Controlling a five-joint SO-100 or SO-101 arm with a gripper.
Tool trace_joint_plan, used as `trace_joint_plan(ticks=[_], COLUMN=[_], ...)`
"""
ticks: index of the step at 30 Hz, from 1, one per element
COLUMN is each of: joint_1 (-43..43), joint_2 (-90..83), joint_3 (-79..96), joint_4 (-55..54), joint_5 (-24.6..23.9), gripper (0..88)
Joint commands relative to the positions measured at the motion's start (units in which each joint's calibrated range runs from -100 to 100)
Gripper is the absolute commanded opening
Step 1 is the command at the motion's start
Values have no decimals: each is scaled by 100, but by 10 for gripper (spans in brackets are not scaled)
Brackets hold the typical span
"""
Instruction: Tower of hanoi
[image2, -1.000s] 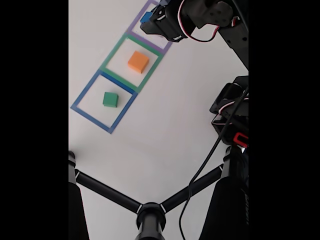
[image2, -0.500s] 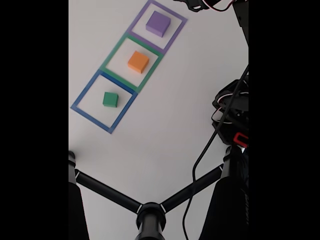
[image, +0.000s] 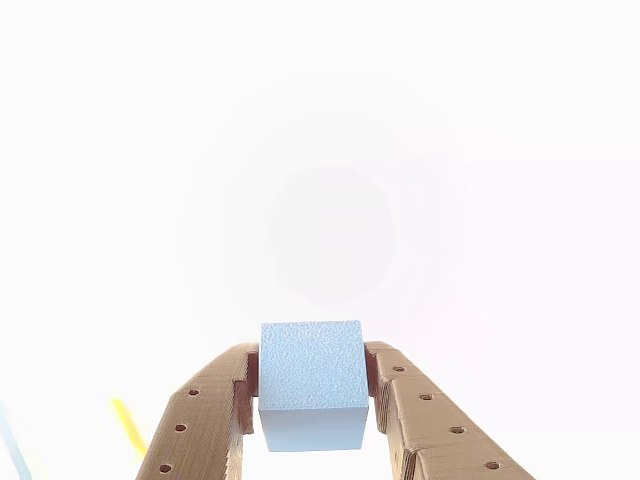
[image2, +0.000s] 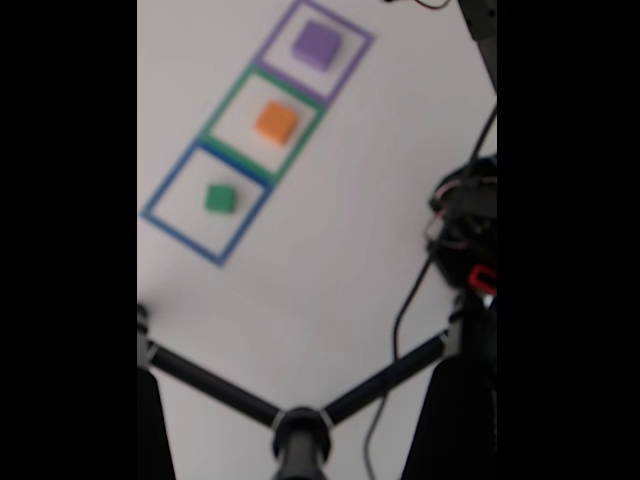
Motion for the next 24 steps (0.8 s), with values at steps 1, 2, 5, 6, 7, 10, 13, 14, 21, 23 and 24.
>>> trace_joint_plan(ticks=[1,2,5,6,7,10,13,14,21,23,24], joint_1=[-30,-20,28,38,47,57,-1,-20,-68,-77,-97], joint_2=[-260,-301,-422,-430,-422,-341,-204,-131,547,717,805], joint_3=[797,1042,2078,2406,2660,3324,3842,4015,4733,4842,4878], joint_4=[-945,-1139,-2176,-2540,-2856,-3763,-4589,-4904,-6597,-6912,-7050], joint_5=[0,0,0,0,0,0,0,0,0,0,0], gripper=[45,45,45,45,45,46,46,46,46,46,46])
